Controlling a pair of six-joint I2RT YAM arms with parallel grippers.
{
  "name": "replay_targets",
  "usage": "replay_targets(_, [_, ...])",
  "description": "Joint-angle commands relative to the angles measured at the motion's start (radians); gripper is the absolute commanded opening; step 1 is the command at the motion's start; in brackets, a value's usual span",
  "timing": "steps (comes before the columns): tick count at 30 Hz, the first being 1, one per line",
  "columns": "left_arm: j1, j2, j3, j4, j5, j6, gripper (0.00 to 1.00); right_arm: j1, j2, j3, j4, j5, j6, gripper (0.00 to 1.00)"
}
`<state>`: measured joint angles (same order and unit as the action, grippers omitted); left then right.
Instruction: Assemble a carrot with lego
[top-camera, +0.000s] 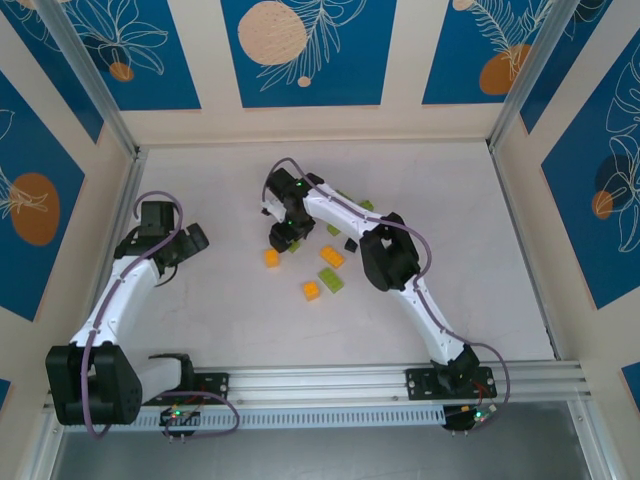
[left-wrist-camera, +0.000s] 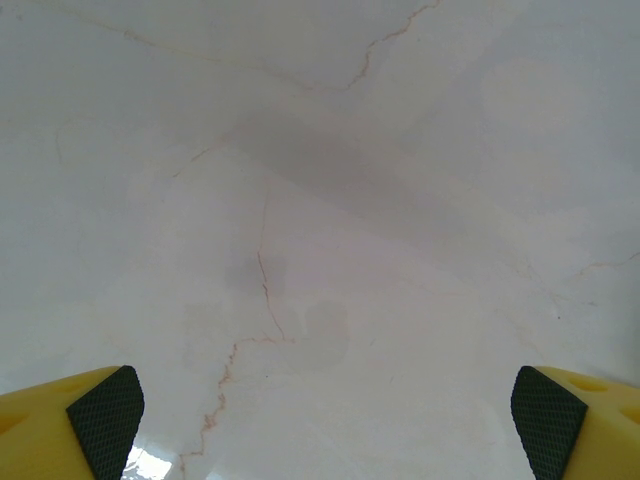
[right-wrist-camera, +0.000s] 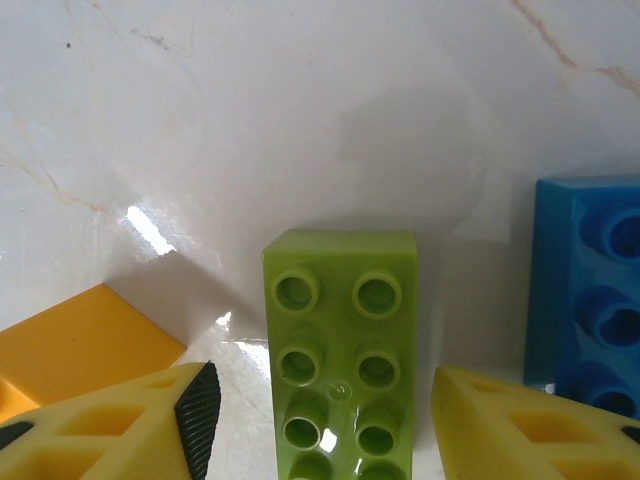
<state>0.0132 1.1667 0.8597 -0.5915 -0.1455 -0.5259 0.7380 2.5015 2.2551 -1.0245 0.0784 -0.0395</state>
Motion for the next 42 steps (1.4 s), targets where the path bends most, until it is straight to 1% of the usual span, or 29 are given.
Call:
replay_targets(1, [0.018, 0.002, 0.013, -0.001, 0.018, -0.015, 0.97, 0.003, 0.032, 0.026, -0.039, -0.02, -0.016, 0.59])
replay_targets(10, [0.021, 0.008, 0.013, 0.001, 0.021, -0.014, 0.97, 0.001, 0.033, 0.026, -0.04, -0.017, -0.017, 0.49])
replay_targets(17, [0.022, 0.014, 0.013, 0.004, 0.024, -0.016, 0.97, -0.001, 0.023, 0.022, -0.045, -0.014, -0.011, 0.37])
replay_targets(20, [0.022, 0.015, 0.013, 0.005, 0.027, -0.016, 0.97, -0.002, -0.015, -0.003, -0.034, -0.006, 0.005, 0.35])
replay_targets(25, [0.022, 0.011, 0.012, 0.002, 0.027, -0.017, 0.97, 0.004, -0.119, -0.051, -0.054, 0.014, 0.048, 0.35])
replay_targets(29, [0.022, 0.007, 0.01, 0.002, 0.029, -0.017, 0.97, 0.013, -0.211, -0.116, -0.081, 0.032, 0.157, 0.35])
replay_targets(34, [0.022, 0.008, 0.007, 0.006, 0.032, -0.021, 0.97, 0.039, -0.302, -0.228, -0.046, -0.021, 0.344, 0.35])
replay_targets(38, [0.024, 0.008, 0.008, 0.007, 0.035, -0.023, 0.97, 0.077, -0.313, -0.246, -0.019, -0.032, 0.475, 0.35])
replay_targets(42, [0.024, 0.009, 0.009, 0.005, 0.035, -0.025, 0.97, 0.099, -0.294, -0.234, 0.007, -0.027, 0.559, 0.35])
